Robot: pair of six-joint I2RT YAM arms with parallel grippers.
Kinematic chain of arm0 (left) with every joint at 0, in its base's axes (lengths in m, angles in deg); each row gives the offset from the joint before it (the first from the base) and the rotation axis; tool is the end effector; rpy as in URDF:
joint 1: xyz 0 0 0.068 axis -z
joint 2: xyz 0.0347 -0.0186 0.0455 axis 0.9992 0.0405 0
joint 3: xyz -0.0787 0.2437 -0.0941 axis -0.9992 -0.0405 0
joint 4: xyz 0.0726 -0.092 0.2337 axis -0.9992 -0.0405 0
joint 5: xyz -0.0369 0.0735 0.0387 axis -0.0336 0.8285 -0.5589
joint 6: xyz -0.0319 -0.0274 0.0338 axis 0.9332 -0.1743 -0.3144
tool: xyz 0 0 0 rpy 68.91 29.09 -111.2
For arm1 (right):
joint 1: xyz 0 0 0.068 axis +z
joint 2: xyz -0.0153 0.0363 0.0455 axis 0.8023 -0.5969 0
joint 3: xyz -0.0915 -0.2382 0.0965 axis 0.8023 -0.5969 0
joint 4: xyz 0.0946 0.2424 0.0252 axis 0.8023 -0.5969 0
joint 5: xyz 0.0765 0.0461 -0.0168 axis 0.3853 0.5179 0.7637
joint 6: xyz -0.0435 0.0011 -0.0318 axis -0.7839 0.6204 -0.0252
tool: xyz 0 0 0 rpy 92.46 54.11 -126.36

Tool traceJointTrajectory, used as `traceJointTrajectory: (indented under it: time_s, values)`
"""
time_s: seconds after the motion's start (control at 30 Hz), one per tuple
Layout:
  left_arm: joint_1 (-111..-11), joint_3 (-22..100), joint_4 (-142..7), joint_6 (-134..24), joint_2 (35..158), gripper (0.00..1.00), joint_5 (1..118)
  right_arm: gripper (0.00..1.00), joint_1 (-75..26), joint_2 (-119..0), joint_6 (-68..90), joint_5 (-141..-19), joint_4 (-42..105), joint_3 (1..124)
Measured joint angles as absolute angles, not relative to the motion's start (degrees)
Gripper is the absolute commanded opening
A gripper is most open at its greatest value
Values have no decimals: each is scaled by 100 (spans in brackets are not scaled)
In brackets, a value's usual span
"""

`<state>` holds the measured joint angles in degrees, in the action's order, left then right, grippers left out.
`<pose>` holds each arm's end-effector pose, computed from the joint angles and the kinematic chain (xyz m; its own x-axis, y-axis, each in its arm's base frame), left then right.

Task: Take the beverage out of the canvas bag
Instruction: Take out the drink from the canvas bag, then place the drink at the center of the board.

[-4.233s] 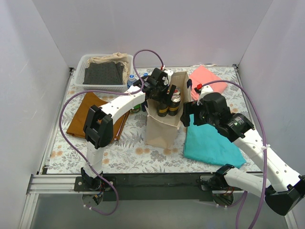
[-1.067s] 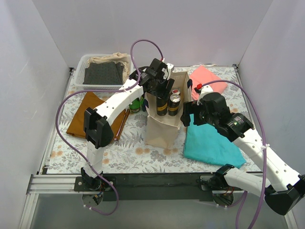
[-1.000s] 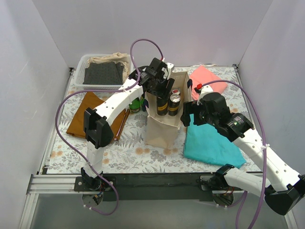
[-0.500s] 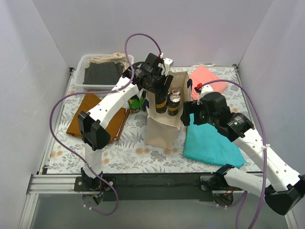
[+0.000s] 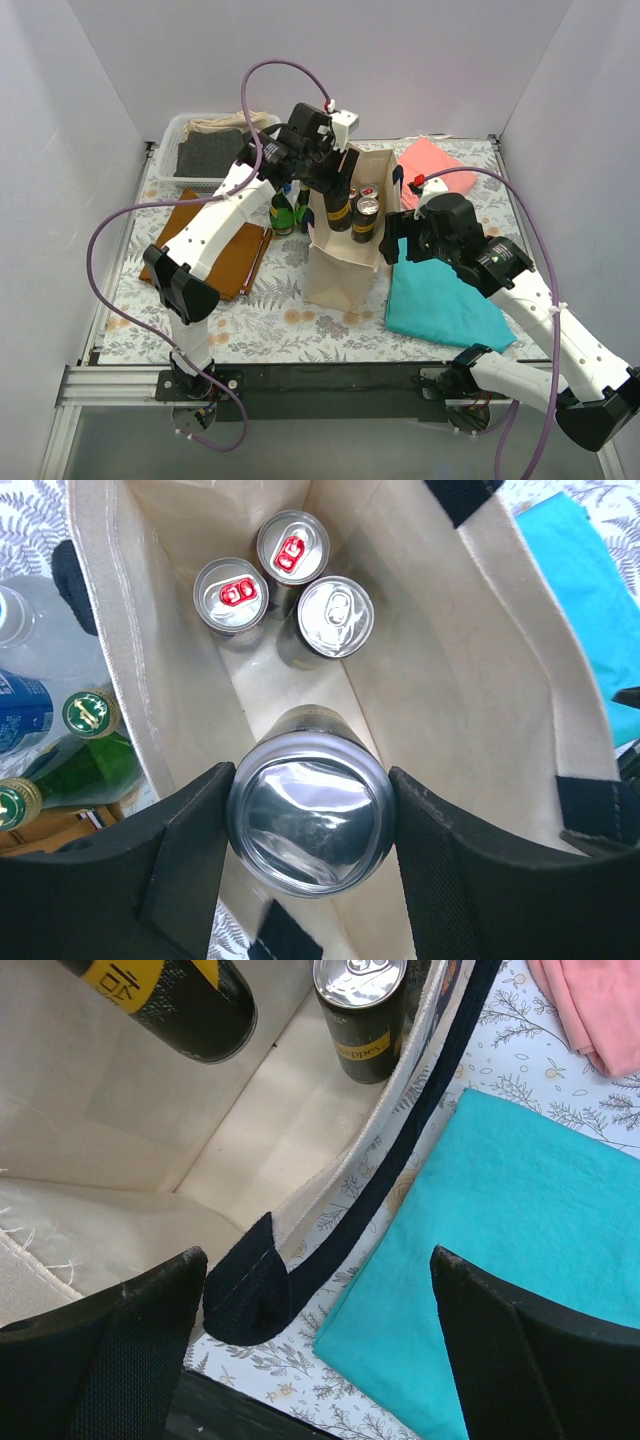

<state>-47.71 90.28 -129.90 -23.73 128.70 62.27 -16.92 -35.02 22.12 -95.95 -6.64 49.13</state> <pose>0.3033 -0.2586 0.4125 -0.8637 -0.1644 -0.4765 0.1382 0.8318 -0.5375 0.1665 0.1167 0.3601 -0.5645 -0.0406 -0.8244 -0.3350 0.9241 0.1839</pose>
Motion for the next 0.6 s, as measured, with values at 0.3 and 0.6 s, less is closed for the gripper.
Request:
traceJointTrajectory:
  time_s: [0.3,0.6]
  values:
    - [-4771,9028,-12922,-2384,12310,0,6111,96,-1692,-3502,2214,-9593,-664,4913]
    - [-4771,9021,-12686,-2351,11932,0,6220,97,-1692,-3502,2217,-9593,-662,4913]
